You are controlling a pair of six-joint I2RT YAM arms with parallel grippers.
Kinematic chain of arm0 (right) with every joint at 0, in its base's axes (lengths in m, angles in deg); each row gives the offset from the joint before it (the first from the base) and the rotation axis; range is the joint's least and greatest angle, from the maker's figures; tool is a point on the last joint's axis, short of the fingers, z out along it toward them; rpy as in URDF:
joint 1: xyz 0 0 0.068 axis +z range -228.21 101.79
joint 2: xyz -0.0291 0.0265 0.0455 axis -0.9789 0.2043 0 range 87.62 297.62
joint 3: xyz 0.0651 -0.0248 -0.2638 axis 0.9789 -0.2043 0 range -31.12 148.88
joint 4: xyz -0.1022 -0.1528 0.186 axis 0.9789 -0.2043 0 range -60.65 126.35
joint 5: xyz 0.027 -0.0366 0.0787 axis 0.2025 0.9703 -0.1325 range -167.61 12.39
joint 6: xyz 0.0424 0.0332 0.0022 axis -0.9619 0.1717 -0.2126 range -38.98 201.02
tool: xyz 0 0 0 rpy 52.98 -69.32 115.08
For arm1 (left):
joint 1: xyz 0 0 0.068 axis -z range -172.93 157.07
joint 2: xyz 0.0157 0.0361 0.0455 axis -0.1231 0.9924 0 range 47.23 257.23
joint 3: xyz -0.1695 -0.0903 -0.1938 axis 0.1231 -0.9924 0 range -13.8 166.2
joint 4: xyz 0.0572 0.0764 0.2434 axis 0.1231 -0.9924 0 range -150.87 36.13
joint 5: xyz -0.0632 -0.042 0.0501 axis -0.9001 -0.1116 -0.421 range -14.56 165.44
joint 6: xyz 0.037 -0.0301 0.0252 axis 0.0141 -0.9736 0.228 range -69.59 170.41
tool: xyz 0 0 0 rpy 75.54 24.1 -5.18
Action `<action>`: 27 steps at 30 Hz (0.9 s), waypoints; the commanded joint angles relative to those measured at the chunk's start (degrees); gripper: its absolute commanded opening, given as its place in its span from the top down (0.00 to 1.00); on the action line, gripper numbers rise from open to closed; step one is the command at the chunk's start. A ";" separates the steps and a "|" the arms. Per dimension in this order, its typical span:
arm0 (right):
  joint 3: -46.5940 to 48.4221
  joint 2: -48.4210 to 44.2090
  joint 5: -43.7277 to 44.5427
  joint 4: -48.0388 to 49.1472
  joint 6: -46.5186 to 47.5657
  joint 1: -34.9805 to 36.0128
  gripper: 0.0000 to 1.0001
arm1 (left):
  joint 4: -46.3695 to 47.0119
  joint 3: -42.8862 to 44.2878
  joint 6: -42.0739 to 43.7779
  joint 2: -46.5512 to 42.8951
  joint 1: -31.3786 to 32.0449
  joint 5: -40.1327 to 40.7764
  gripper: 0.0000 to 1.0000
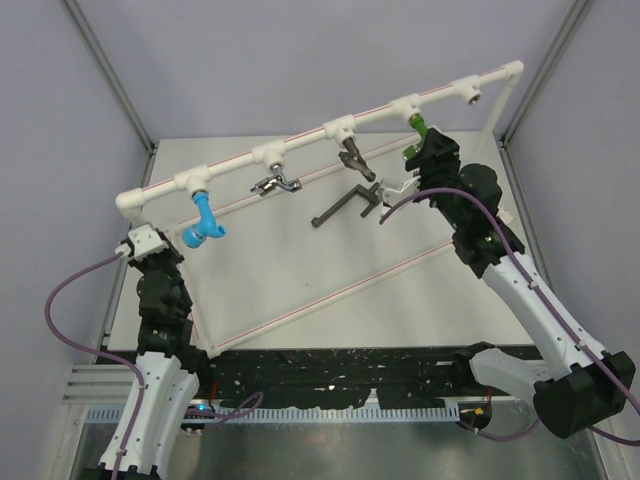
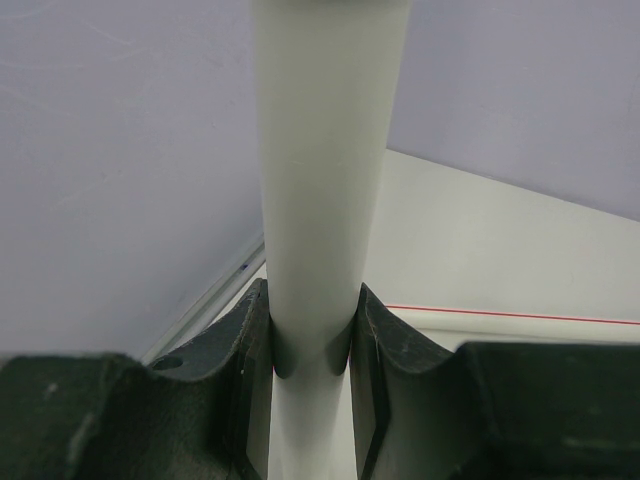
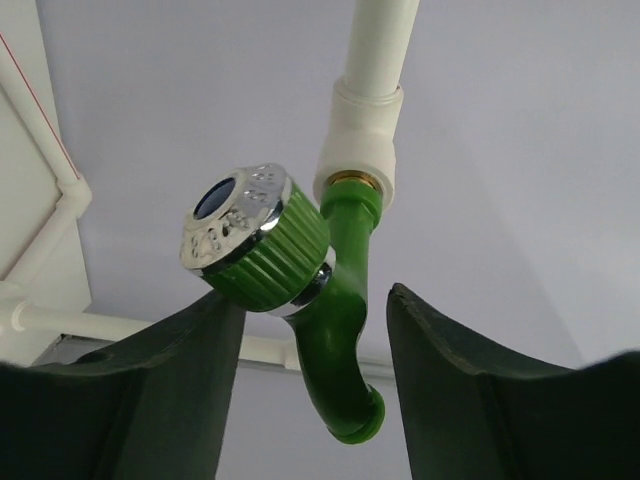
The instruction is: Install the water faucets
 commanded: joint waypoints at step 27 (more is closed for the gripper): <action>-13.70 -3.33 16.50 35.16 -161.25 0.47 0.95 | 8.25 1.52 -1.68 -2.21 1.73 -6.43 1.00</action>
